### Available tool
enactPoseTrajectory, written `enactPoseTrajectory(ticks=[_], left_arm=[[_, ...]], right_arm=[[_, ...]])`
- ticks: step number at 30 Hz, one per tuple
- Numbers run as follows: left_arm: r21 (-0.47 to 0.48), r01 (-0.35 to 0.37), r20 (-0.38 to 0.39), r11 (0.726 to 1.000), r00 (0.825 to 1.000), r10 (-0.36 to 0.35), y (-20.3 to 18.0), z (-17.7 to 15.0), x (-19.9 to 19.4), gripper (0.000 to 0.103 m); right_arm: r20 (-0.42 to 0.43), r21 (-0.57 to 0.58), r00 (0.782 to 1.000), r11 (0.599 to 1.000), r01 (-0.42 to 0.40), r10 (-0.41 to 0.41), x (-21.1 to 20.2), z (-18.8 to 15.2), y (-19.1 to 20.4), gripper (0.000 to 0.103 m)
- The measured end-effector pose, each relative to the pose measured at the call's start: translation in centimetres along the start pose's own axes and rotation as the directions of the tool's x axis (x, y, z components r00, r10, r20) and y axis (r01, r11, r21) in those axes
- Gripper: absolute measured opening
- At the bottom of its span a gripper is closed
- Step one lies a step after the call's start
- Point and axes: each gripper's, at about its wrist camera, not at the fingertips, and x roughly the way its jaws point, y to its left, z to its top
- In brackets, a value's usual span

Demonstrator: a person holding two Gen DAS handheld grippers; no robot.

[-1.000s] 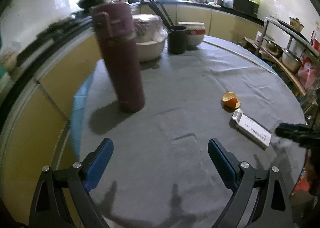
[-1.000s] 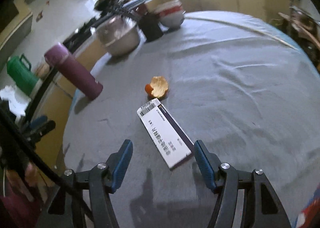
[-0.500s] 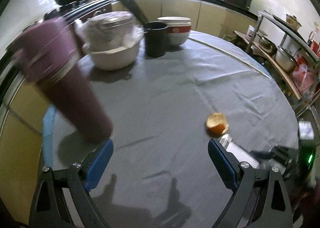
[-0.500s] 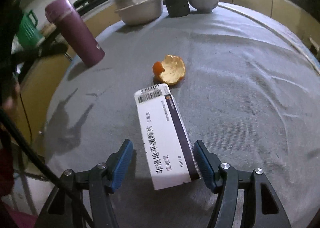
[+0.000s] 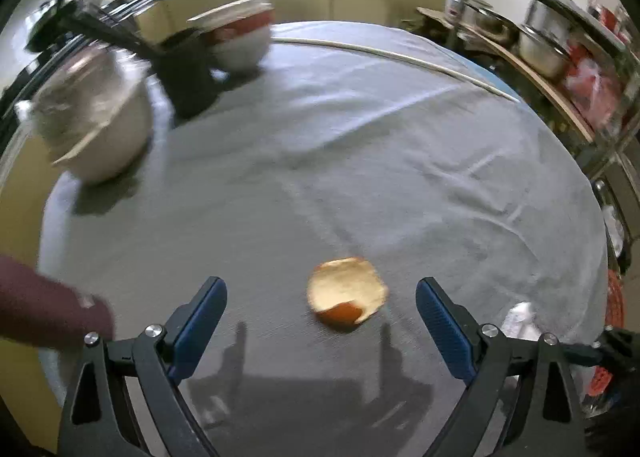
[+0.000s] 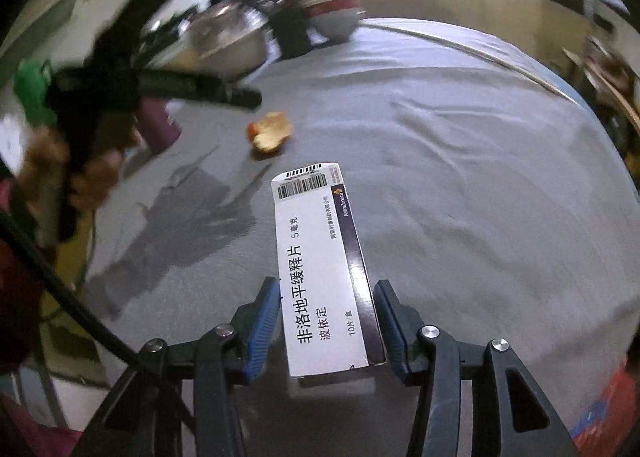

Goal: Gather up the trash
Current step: 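Grasp the orange peel with left tool while right grasps the white-purple box, then carry the orange peel and white-purple box over the red basket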

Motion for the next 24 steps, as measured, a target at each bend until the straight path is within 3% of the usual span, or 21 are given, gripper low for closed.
enactPoseTrajectory(ticks=[7, 8, 10, 11, 13, 17, 24], left_arm=[[-0.012, -0.045, -0.041, 0.999, 0.998, 0.045, -0.9, -0.5, 3.1, 0.095], [-0.017, -0.034, -0.034, 0.999, 0.999, 0.034, -0.8, -0.5, 3.3, 0.093], [-0.029, -0.019, -0.033, 0.999, 0.999, 0.018, -0.7, -0.7, 3.9, 0.072], [-0.035, -0.006, -0.044, 0.999, 0.999, 0.005, -0.7, -0.8, 4.2, 0.051], [-0.049, 0.016, -0.021, 0.999, 1.000, -0.017, -0.5, -1.1, 4.2, 0.051], [-0.039, 0.006, 0.032, 0.999, 0.999, -0.005, -0.6, -1.6, 2.7, 0.036], [-0.028, -0.004, 0.121, 1.000, 0.993, 0.007, -1.2, -2.6, -1.8, 0.033]], right_arm=[[0.063, 0.113, 0.998, 0.993, -0.021, 0.014, -2.3, -1.3, -2.2, 0.051], [0.064, 0.122, 0.998, 0.992, -0.026, 0.018, -2.4, -1.5, -2.3, 0.051], [0.073, 0.137, 0.997, 0.990, -0.043, 0.033, -2.6, -1.7, -2.3, 0.051], [0.078, 0.139, 0.996, 0.989, -0.046, 0.035, -2.7, -1.7, -2.2, 0.051], [0.094, 0.139, 0.995, 0.989, -0.057, 0.044, -3.1, -1.9, -2.0, 0.051], [0.121, 0.144, 0.992, 0.988, -0.064, 0.047, -4.1, -2.1, -1.5, 0.051], [0.168, 0.160, 0.985, 0.985, -0.059, 0.032, -5.9, -2.9, -0.5, 0.051]])
